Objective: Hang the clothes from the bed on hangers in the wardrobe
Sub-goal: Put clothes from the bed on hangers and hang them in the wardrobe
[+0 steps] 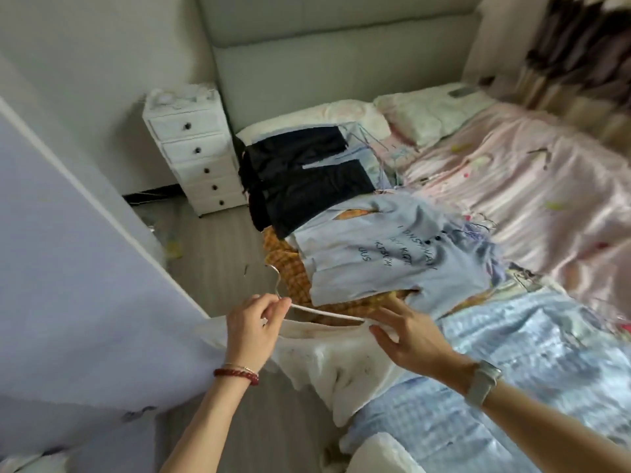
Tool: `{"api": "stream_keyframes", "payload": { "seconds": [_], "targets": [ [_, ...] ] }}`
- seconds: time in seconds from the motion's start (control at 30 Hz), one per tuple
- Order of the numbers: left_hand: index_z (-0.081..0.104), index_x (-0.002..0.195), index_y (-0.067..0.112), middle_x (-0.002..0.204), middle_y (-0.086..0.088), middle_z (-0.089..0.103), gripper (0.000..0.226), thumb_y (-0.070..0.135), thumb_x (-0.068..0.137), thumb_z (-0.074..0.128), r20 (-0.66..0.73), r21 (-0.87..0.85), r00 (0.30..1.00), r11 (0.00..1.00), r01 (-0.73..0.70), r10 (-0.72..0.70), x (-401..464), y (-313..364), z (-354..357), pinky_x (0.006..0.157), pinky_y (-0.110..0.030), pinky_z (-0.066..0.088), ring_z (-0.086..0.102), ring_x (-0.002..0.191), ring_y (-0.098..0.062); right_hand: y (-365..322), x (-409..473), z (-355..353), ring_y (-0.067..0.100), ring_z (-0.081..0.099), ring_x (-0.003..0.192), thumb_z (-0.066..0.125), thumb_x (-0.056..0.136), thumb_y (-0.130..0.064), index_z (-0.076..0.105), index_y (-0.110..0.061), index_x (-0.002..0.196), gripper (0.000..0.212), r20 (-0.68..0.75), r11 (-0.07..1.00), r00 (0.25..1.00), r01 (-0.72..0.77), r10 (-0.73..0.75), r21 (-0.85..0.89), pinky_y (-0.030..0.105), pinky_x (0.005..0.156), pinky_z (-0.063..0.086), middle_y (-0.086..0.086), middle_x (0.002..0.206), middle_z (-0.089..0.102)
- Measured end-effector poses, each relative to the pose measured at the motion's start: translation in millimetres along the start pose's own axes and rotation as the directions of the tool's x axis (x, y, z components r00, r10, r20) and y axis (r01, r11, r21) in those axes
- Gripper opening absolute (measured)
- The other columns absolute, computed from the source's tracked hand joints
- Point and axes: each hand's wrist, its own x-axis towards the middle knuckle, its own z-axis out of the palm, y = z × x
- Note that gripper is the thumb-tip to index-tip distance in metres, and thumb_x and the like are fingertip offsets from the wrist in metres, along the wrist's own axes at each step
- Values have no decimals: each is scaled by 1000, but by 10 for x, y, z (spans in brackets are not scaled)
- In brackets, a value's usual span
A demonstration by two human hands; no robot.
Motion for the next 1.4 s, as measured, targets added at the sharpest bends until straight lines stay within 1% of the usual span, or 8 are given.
{"api": "stream_keyframes", "payload": {
  "seconds": [0.1,0.23,0.53,0.7,1.0,1.17,1.27,1.4],
  "targets": [
    [65,65,11,54,-2,55,69,69,85,33,11,12,989,989,-149,149,208,281,385,48,-38,44,50,51,-22,194,-216,-47,16,58,68,41,82,-38,59,-21,93,27,-67,986,984,-165,164,-3,18,47,39,0,83,62],
    [66,68,17,59,4,54,62,68,84,33,33,64,980,978,-198,197,391,496,637,68,-35,35,44,62,-17,89,-416,132,26,58,56,26,89,-43,57,-14,95,43,-137,948,939,-312,317,56,26,43,34,2,73,63],
    [72,76,14,66,-3,61,35,43,85,54,-205,90,906,929,-359,370,1259,677,558,87,-48,34,44,81,-14,-225,296,40,4,37,42,39,88,-40,61,-12,92,37,-394,817,735,-382,552,431,20,44,21,-10,45,36],
    [69,103,20,113,-6,63,28,34,87,51,-306,155,845,899,-410,438,1824,989,593,103,-59,16,49,117,-27,-34,730,-171,8,30,40,52,90,-22,56,-18,90,6,-447,740,617,-369,648,563,23,44,25,-7,44,42],
    [22,145,26,155,-6,11,65,48,85,32,179,32,925,937,-347,336,2081,1524,1297,110,-53,-1,3,143,-24,1036,869,-1082,5,27,39,54,90,-11,56,-19,88,9,-551,659,368,-328,749,677,21,42,23,-5,47,42],
    [9,147,23,156,-3,-1,63,34,95,41,422,118,876,944,-308,233,2225,1678,2220,112,-49,-3,-4,143,-20,2165,854,-1312,3,46,51,55,90,-15,61,-11,93,8,-544,597,260,-471,797,650,26,52,30,7,67,57],
    [7,147,23,156,-2,-4,62,34,96,39,579,231,810,934,-272,93,2228,1561,2912,113,-49,2,-4,142,-22,2933,869,-1117,31,59,82,53,91,-16,63,-5,101,18,-482,502,217,-616,849,607,29,63,34,20,88,66],
    [2,147,26,156,-1,-10,61,37,97,34,735,361,665,907,-219,-132,2091,1195,3762,113,-50,2,-6,142,-24,3878,821,-618,35,59,102,48,92,-13,63,-4,109,24,-345,409,257,-759,903,506,34,81,39,21,107,66]
  ]
}}
